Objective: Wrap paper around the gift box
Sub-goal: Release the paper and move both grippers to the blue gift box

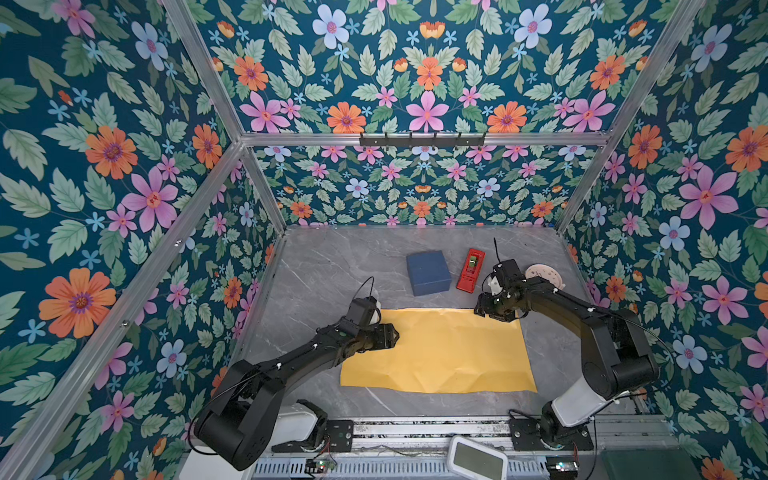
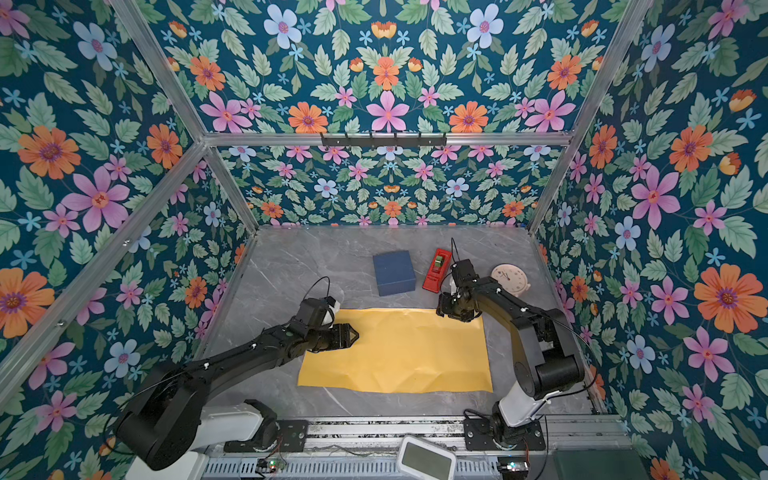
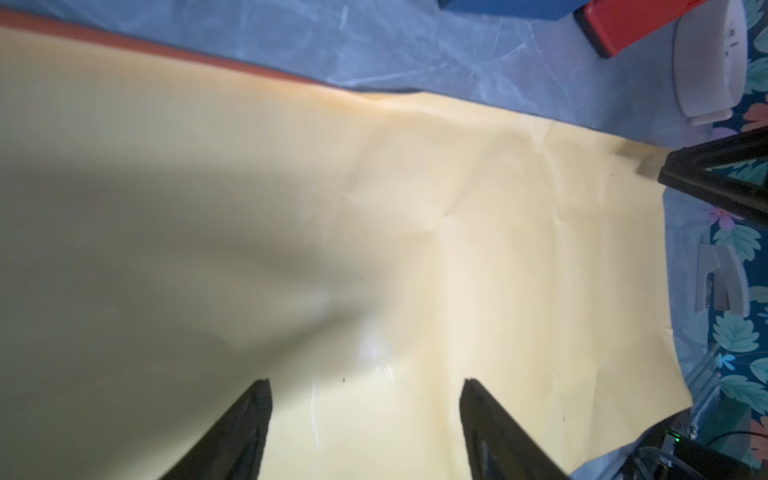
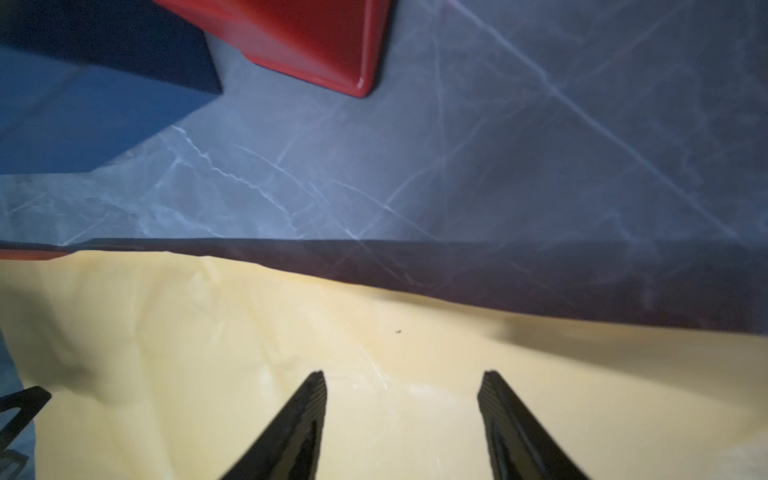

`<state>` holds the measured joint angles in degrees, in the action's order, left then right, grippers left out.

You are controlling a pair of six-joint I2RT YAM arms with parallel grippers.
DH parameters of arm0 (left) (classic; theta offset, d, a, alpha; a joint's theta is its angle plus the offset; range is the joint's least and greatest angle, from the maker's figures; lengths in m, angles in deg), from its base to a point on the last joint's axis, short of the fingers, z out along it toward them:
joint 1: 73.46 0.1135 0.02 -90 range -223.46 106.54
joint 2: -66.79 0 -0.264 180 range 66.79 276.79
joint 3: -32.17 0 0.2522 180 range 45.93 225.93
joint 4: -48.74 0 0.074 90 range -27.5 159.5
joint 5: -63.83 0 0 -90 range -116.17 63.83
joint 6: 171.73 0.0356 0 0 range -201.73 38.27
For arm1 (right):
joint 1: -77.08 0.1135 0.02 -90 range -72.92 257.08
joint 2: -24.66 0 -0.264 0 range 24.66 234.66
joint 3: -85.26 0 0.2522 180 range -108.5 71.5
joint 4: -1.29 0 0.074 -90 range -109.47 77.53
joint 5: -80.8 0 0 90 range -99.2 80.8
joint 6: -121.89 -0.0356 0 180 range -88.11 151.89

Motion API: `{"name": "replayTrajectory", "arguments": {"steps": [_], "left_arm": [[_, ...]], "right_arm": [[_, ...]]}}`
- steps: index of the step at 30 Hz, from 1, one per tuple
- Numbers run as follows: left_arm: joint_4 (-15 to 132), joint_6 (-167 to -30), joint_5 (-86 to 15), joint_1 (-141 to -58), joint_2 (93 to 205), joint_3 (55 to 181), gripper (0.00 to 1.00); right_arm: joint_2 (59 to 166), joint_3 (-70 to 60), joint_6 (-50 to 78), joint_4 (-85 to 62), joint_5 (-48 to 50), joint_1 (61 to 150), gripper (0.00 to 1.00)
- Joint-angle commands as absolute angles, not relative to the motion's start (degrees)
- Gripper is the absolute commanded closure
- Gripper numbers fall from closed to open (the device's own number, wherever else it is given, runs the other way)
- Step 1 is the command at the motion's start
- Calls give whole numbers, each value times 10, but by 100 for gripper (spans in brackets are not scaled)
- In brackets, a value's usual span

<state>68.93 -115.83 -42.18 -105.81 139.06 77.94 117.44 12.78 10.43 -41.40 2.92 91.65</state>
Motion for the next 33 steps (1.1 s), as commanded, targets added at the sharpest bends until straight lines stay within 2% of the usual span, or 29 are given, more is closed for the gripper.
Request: {"name": "replayTrajectory", "arguments": {"steps": [1, 5, 9, 12, 18, 24, 30, 33], "left_arm": [[705, -1149, -374, -1057, 1370, 794, 22], [650, -1142, -331, -1053, 1373, 835, 19], [559, -1170, -352, -1030, 1451, 903, 17], [524, -1193, -364, -1012, 1521, 957, 17], [515, -1207, -388, -988, 1625, 1039, 20], [493, -1230, -400, -957, 1665, 1051, 22], [486, -1235, -422, -936, 1674, 1039, 22], [475, -1229, -467, -935, 1697, 1053, 22]], "right_arm": [[1150, 116, 126, -414, 62, 918, 37], [1133, 106, 93, -326, 121, 938, 31], [1182, 27, 68, -298, 94, 972, 16], [1250, -46, 57, -314, 76, 973, 11], [1367, -185, 71, -360, 70, 974, 12], [1466, -281, 63, -402, 133, 975, 17], [1463, -258, 59, -371, 210, 999, 23], [1453, -236, 41, -347, 232, 1003, 25]]}}
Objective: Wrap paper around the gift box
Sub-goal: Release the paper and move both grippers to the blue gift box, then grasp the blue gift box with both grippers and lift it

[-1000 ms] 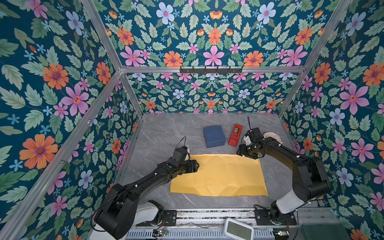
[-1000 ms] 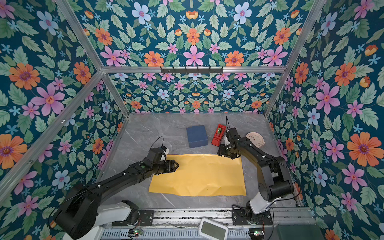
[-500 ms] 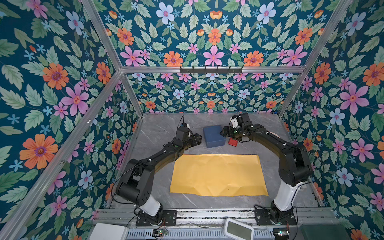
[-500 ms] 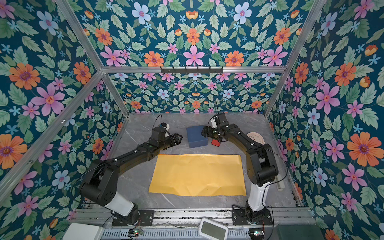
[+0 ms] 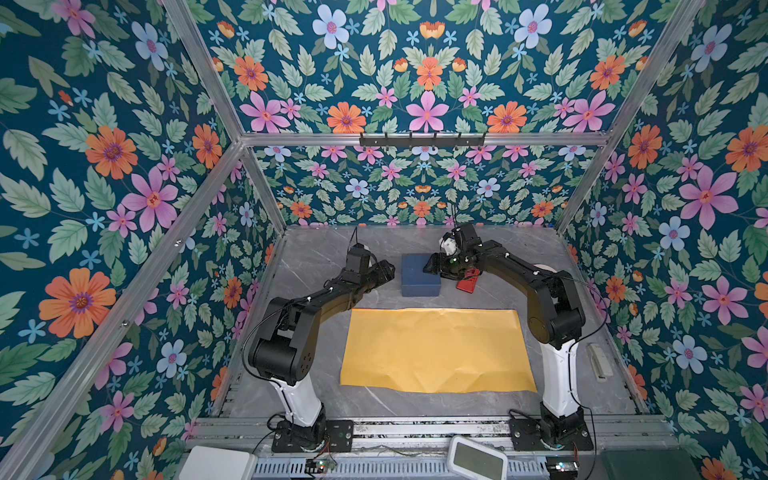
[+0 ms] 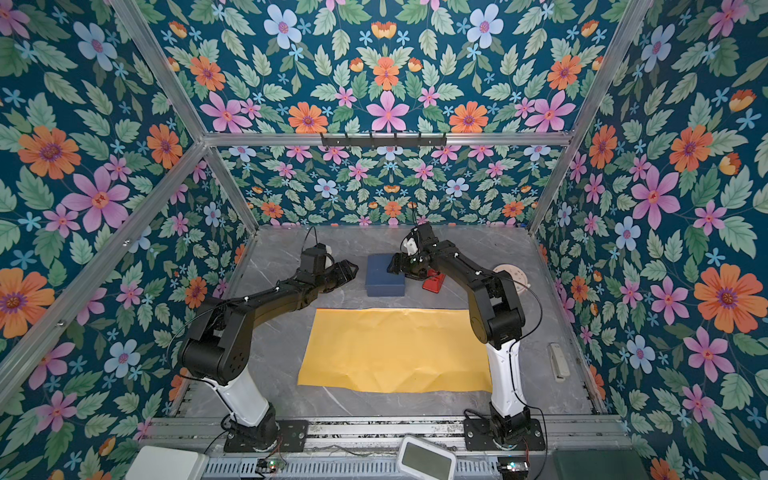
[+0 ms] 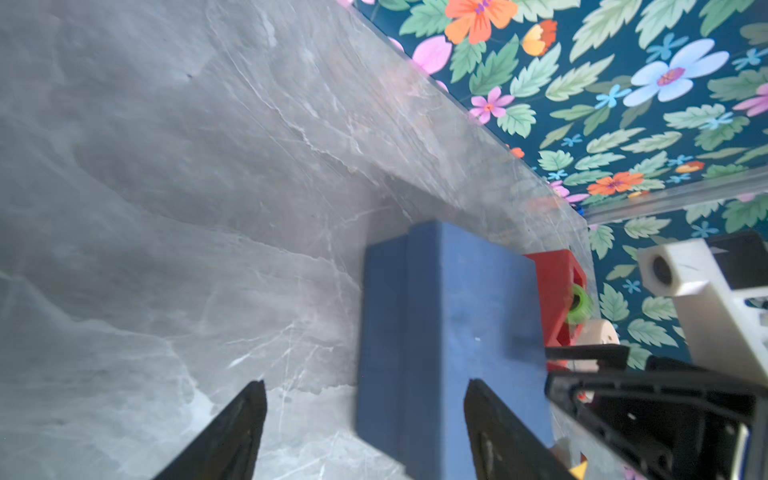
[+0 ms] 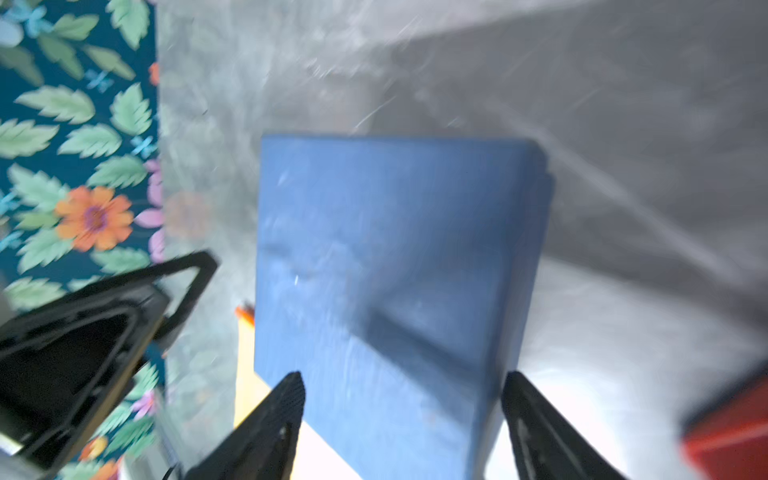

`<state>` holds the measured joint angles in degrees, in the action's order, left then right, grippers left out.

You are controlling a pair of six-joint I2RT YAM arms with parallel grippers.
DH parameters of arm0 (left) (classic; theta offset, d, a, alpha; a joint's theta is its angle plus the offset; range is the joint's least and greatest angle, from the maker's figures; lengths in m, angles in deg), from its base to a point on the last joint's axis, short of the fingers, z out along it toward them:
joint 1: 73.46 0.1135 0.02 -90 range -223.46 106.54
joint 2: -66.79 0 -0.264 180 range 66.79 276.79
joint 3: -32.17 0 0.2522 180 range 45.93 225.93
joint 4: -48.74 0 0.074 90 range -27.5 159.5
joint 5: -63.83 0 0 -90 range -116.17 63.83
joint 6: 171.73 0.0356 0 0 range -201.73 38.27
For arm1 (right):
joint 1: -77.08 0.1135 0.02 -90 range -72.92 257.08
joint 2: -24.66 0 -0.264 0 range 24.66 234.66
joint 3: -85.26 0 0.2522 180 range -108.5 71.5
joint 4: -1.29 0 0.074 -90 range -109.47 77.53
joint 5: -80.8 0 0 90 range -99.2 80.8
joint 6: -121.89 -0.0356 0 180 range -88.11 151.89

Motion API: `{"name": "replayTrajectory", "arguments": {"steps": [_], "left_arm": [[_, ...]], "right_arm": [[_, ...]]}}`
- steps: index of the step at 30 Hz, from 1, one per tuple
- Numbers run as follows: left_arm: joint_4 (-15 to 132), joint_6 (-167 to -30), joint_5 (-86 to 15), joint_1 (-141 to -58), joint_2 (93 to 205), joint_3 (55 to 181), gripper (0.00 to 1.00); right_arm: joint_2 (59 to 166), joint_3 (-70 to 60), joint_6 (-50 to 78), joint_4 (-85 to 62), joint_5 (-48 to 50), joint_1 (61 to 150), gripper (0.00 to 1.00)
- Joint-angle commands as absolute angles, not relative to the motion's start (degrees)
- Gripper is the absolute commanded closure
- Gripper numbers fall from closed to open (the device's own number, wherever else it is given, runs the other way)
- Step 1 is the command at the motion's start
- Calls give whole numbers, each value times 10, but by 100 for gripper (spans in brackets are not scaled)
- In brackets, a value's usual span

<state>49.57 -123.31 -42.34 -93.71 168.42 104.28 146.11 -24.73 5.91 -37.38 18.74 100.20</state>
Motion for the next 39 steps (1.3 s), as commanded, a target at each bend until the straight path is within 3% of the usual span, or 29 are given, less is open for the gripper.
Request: {"name": "replayTrajectory", "arguments": {"steps": [1, 9, 13, 21, 31, 39], "left_arm": [[482, -1224, -479, -935, 1710, 1065, 23], [548, -1175, -496, -935, 1793, 1164, 23], [550, -1178, -542, -939, 1815, 1172, 28], [493, -1222, -602, -963, 1802, 1141, 34], [483, -1250, -619, -1003, 1757, 1135, 34], [482, -1295, -611, -1072, 1668, 1057, 34]], "right_arm": [[1451, -232, 37, -342, 222, 1002, 25], [1493, -260, 0, -354, 197, 1000, 21], [1497, -251, -25, -333, 214, 1003, 21], [1490, -219, -91, -238, 285, 1009, 30], [1412, -166, -106, -194, 307, 1010, 39], [1293, -21, -124, -172, 305, 1018, 42]]}}
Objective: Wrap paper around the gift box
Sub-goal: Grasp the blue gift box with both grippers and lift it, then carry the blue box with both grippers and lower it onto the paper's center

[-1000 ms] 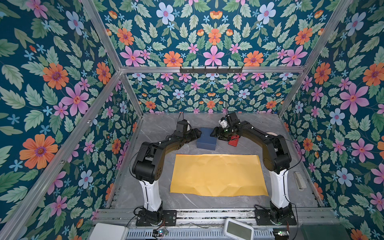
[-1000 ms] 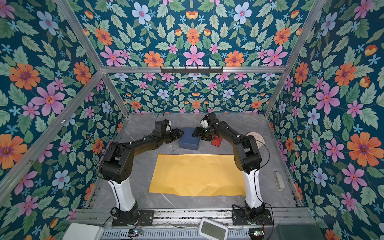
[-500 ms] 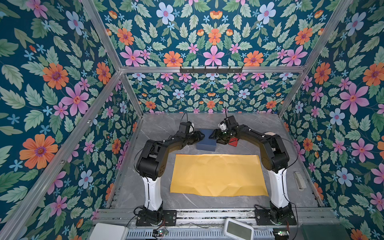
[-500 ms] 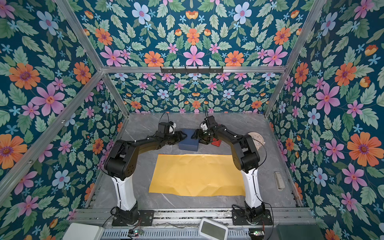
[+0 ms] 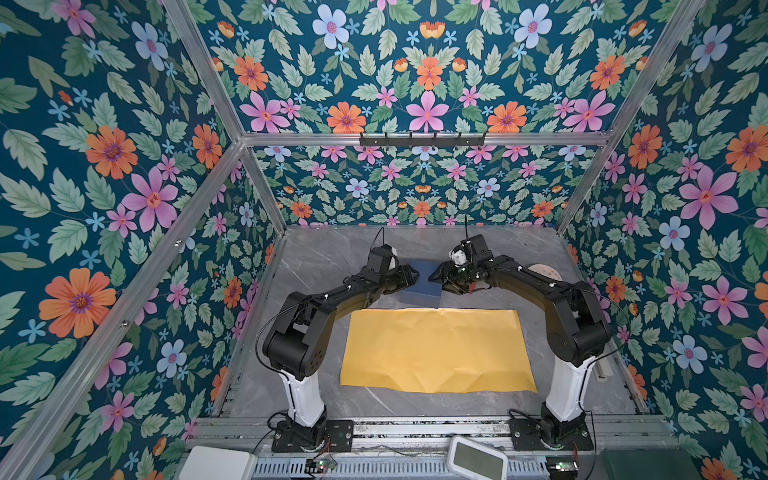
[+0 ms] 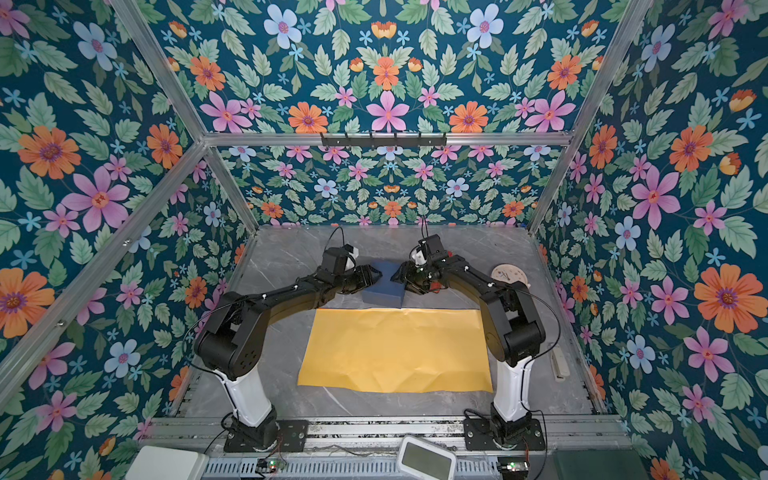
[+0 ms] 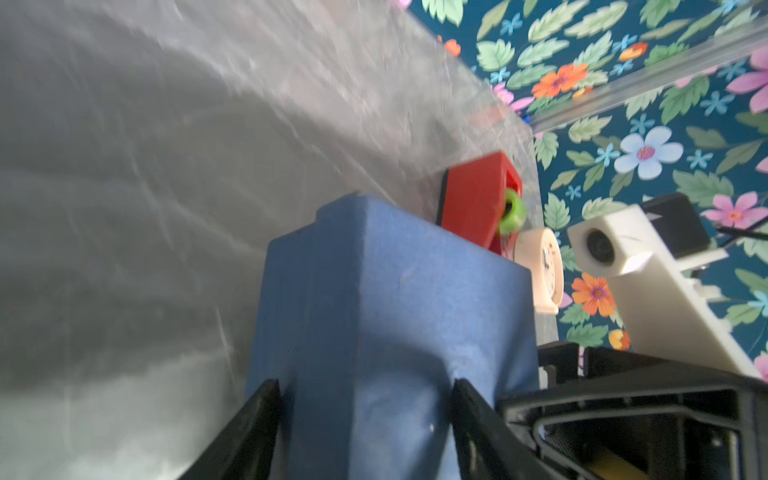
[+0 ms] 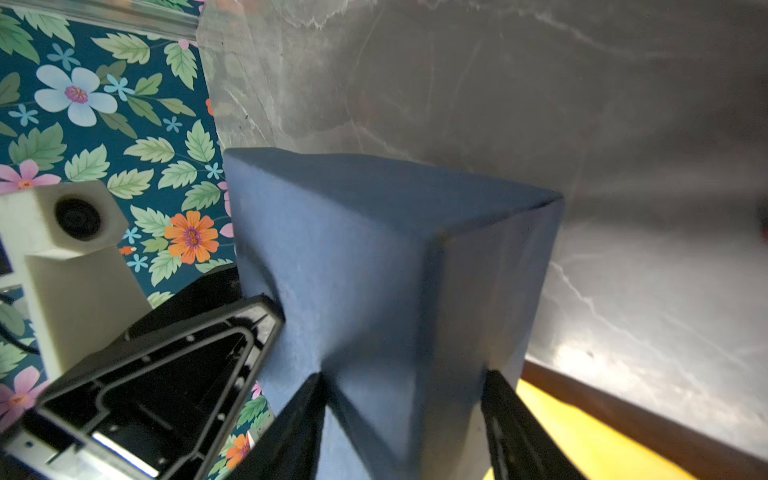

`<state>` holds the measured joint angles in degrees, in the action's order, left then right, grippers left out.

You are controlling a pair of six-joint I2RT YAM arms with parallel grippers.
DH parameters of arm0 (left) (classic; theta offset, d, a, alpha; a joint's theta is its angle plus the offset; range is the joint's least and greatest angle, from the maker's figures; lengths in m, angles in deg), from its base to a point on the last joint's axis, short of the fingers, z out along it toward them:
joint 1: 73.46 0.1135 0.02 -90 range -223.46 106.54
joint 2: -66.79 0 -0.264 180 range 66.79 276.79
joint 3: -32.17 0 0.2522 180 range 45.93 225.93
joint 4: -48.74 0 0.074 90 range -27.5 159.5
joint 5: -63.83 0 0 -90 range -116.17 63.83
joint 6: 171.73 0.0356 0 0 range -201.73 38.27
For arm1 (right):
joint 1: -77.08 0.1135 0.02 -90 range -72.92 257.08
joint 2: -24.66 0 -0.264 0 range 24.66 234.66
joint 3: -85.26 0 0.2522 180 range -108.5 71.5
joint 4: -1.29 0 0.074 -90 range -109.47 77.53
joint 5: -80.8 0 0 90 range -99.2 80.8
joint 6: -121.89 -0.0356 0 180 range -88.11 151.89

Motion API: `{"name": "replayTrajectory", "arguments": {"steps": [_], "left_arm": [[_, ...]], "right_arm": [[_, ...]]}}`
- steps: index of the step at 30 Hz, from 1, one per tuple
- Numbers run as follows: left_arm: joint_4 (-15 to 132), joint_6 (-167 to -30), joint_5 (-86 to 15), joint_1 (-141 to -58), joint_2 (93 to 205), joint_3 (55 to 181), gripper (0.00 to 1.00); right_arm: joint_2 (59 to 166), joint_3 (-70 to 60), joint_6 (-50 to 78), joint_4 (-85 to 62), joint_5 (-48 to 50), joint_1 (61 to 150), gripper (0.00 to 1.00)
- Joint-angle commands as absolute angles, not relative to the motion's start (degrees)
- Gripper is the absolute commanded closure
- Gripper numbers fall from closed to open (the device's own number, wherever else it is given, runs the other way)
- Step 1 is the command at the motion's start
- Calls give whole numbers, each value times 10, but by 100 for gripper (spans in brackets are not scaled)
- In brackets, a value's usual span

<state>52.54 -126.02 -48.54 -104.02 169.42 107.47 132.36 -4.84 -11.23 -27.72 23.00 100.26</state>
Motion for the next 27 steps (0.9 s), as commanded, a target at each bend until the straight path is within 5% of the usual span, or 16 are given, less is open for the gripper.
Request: {"name": "replayTrajectory", "arguments": {"steps": [1, 12, 27], "left_arm": [[482, -1301, -610, -1084, 1654, 1044, 34], [531, -1356, -564, -1178, 1529, 939, 35], [582, -1357, -524, -1221, 1494, 898, 34]], "right_arm": [[1272, 4, -128, -170, 301, 1021, 42], [1085, 182, -157, -215, 240, 1085, 42], [1055, 237, -160, -235, 215, 1102, 42]]}}
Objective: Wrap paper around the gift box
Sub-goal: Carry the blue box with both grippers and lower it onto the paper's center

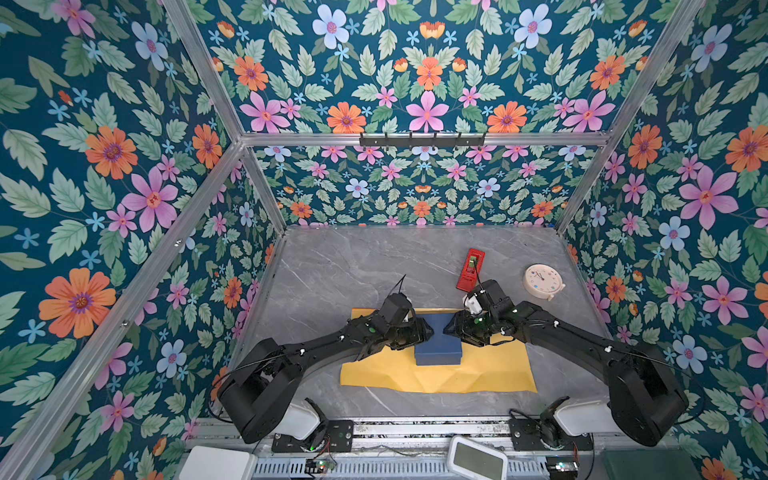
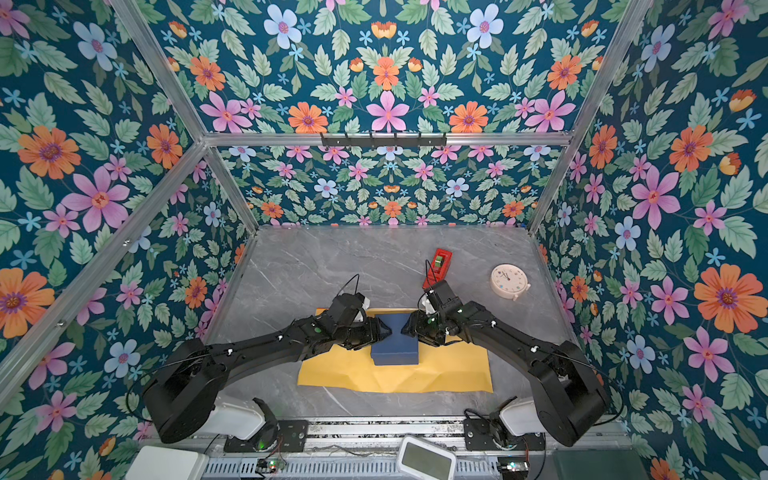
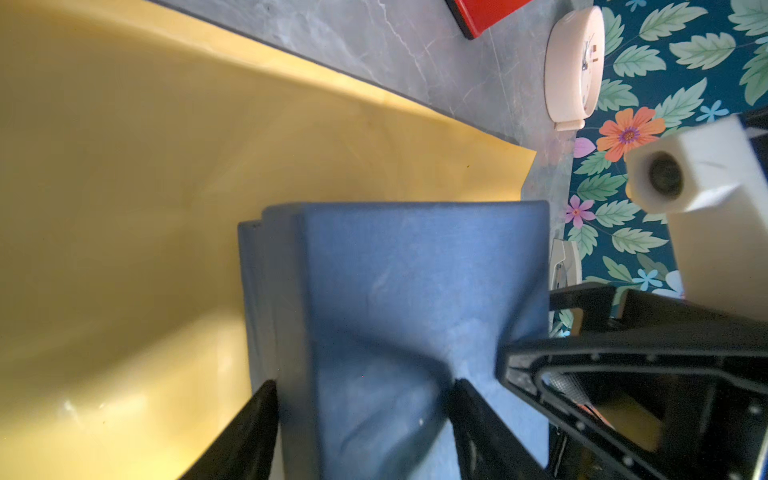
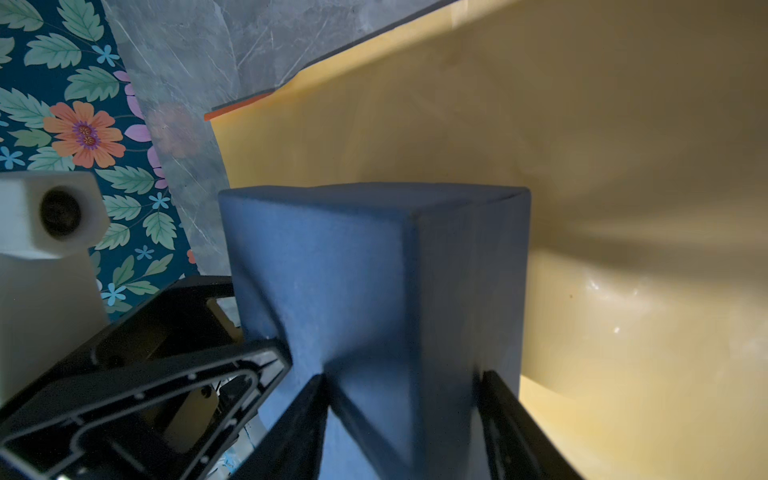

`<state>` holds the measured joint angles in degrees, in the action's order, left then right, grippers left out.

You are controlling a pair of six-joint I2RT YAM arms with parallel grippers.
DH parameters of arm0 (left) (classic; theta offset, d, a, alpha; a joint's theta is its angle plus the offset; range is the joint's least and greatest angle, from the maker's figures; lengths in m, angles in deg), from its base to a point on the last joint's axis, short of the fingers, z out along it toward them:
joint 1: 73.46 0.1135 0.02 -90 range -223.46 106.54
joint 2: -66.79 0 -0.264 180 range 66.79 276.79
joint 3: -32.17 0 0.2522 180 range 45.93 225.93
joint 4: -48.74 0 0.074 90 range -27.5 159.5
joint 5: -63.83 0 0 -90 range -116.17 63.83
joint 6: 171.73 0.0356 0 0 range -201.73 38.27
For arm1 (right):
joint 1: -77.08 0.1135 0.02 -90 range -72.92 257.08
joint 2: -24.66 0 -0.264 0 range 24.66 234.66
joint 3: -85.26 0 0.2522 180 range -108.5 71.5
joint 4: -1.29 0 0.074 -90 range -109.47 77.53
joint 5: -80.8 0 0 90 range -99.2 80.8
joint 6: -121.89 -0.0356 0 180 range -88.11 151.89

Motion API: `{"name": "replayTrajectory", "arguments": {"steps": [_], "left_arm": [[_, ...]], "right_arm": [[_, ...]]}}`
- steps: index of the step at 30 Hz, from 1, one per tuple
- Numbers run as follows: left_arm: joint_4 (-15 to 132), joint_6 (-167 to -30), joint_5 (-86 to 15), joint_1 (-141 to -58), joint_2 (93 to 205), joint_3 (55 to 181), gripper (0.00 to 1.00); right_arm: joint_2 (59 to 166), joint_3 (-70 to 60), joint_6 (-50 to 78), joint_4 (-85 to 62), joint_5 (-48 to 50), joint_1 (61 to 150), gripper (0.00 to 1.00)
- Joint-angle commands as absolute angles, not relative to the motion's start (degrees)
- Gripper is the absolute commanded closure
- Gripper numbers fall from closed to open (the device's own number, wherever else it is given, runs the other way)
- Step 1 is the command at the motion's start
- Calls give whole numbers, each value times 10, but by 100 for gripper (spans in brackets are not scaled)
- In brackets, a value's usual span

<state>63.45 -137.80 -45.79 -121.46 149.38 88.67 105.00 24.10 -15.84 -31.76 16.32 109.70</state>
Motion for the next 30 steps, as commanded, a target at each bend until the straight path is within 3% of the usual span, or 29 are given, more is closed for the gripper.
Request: {"name": "replayTrajectory", "arguments": {"steps": [1, 30], "left_arm": [[585, -1352, -520, -1220, 1496, 899, 33], [602, -1310, -517, -1204, 1524, 907, 31]], "right_arm": [[1057, 237, -161, -233, 215, 1104, 42], [1071, 250, -148, -252, 177, 1109, 42]]}}
